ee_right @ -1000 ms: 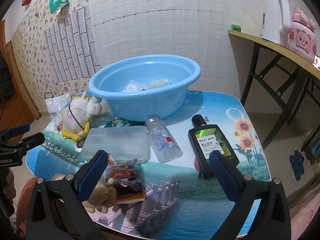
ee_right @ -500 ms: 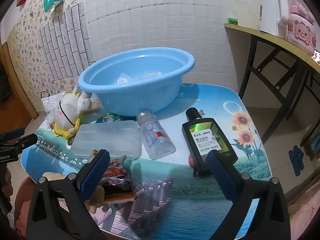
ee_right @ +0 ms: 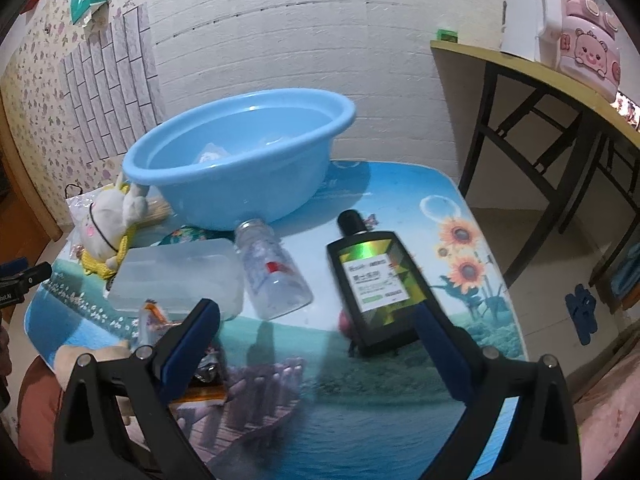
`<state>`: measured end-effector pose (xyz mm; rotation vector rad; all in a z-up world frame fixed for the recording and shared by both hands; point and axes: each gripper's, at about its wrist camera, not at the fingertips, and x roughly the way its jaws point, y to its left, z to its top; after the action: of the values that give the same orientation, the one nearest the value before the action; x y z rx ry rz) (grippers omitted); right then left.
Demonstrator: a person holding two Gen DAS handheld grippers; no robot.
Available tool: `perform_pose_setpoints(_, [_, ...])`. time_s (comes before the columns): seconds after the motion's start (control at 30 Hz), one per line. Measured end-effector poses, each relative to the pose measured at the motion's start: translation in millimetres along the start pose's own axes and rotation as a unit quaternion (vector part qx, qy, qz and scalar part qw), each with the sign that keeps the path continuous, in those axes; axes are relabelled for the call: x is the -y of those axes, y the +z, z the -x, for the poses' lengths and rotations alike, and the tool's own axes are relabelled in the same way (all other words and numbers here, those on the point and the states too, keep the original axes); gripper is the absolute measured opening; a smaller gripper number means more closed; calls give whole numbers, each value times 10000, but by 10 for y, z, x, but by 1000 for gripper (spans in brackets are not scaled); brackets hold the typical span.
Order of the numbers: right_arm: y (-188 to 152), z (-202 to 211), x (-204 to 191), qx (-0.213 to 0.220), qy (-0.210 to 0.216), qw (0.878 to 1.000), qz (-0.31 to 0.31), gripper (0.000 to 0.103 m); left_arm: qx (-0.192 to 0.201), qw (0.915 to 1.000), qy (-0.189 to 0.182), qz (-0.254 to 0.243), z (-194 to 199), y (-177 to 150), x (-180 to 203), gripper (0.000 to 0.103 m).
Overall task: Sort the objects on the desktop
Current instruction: 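Move both tools back over the table toward the remaining items, then grasp the clear bag of pink items with the left tool while the right tool grasps the black MEN'S bottle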
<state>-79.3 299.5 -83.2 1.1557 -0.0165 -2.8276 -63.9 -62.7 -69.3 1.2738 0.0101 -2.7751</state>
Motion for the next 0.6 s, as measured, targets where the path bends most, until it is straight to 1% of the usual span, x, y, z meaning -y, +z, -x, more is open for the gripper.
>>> perform_pose_setpoints(0.1, [15,-19,54,15,-105,9999,58,99,-52,10000,64,-10,-80,18,-49,103])
perform_pose_setpoints(0.17, [24,-47,88,-26,-176,9998,92,93,-87,9999,86,-32,-136,33,-74,103])
perform_pose_setpoints(0.47, [49,-220,281,-203,-496,9985,97,89,-191,9988,202,-393,-380,175,-19,103])
perform_pose_setpoints(0.6, [51,-325,344,-339,-439,9985,25,87,-261,9982,136,-531,-498,263,20,103])
